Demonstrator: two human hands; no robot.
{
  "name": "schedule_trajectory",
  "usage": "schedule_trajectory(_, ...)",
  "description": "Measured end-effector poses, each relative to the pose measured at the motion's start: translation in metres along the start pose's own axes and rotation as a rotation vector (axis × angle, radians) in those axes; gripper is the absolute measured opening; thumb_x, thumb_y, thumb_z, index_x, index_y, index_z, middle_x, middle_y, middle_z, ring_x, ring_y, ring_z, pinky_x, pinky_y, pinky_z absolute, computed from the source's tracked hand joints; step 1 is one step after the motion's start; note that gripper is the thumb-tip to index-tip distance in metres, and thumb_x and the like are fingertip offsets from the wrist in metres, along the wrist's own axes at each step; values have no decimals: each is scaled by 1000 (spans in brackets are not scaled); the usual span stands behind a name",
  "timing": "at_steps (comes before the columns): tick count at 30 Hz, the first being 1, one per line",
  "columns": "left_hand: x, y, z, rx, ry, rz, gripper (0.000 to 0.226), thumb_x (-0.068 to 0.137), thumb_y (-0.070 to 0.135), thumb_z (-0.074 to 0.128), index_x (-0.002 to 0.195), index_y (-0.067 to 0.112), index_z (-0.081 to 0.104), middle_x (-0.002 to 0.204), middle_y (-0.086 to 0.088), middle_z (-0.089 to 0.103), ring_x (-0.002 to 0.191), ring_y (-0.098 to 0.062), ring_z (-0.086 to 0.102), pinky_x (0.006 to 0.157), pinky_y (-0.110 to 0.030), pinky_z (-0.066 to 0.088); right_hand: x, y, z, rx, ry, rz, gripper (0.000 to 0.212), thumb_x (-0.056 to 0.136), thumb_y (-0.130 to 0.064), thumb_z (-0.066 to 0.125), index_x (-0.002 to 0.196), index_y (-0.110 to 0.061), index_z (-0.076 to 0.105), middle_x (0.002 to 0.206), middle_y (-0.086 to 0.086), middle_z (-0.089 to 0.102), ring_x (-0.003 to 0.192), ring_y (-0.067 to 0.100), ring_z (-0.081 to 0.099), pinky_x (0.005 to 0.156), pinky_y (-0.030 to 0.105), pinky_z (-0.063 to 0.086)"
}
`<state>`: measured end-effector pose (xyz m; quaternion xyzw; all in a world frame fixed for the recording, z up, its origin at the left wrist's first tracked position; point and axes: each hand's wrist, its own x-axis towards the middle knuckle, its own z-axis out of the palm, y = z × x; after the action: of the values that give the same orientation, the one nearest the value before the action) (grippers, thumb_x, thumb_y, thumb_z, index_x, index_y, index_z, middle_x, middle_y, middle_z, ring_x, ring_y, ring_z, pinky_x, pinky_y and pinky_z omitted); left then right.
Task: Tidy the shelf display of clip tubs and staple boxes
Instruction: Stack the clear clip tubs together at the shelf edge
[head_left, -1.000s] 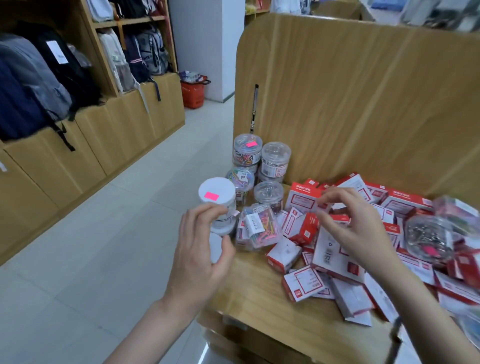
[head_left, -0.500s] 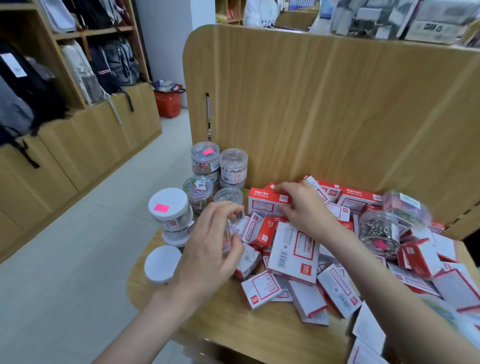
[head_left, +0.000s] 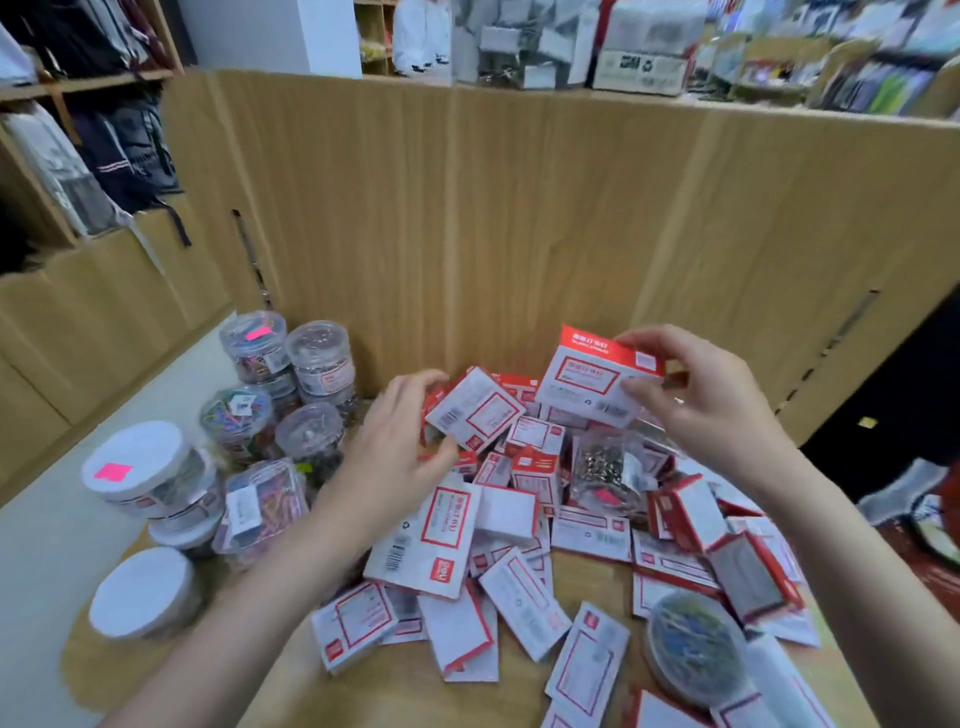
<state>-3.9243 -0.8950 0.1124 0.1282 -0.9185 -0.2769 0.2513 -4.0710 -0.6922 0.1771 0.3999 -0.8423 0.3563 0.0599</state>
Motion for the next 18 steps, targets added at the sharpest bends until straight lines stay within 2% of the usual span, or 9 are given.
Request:
schedule_trajectory(4, 30, -1, 16, 34, -112, -159, 65, 83, 19, 62, 139, 11, 30, 139, -5, 40, 127, -19, 38, 106, -32, 30, -7, 15, -1, 28, 82, -20, 30, 81, -4, 64, 109, -14, 60, 100, -4, 60, 93, 23, 58, 86, 38, 46)
schedule_trajectory(6, 40, -3, 21, 59, -183, -230, 69, 83, 19, 63, 141, 12, 27, 142, -5, 39, 129, -20, 38, 107, -37, 31, -7, 19, 2, 76, 109, -15, 30, 81, -3, 63, 109, -15, 59, 102, -4, 61, 95, 21, 57, 86, 38, 47)
schedule_trajectory(11, 44, -10, 27, 92, -231, -195, 58, 85, 15, 60, 137, 16, 35, 132, -6, 51, 122, -23, 44, 101, -39, 36, -6, 17, 14, 251, 161, 26, 30, 82, 0, 61, 107, -17, 56, 99, -5, 61, 94, 13, 59, 87, 37, 49)
schedule_trajectory(14, 43, -17, 22, 79, -200, -179, 46, 86, 12, 59, 128, 18, 45, 124, -4, 57, 116, -22, 50, 97, -40, 41, -5, 16, 16, 273, 147, 36, 29, 83, -1, 61, 107, -17, 55, 100, -7, 61, 97, 12, 59, 89, 35, 48)
schedule_trajectory(18, 38, -17, 17, 58, -193, -109, 39, 84, 12, 63, 120, 19, 51, 109, 1, 61, 104, -19, 56, 88, -39, 46, -3, 18, 24, 251, 135, 22, 33, 82, 1, 61, 104, -23, 52, 97, -14, 59, 94, 3, 56, 86, 28, 48)
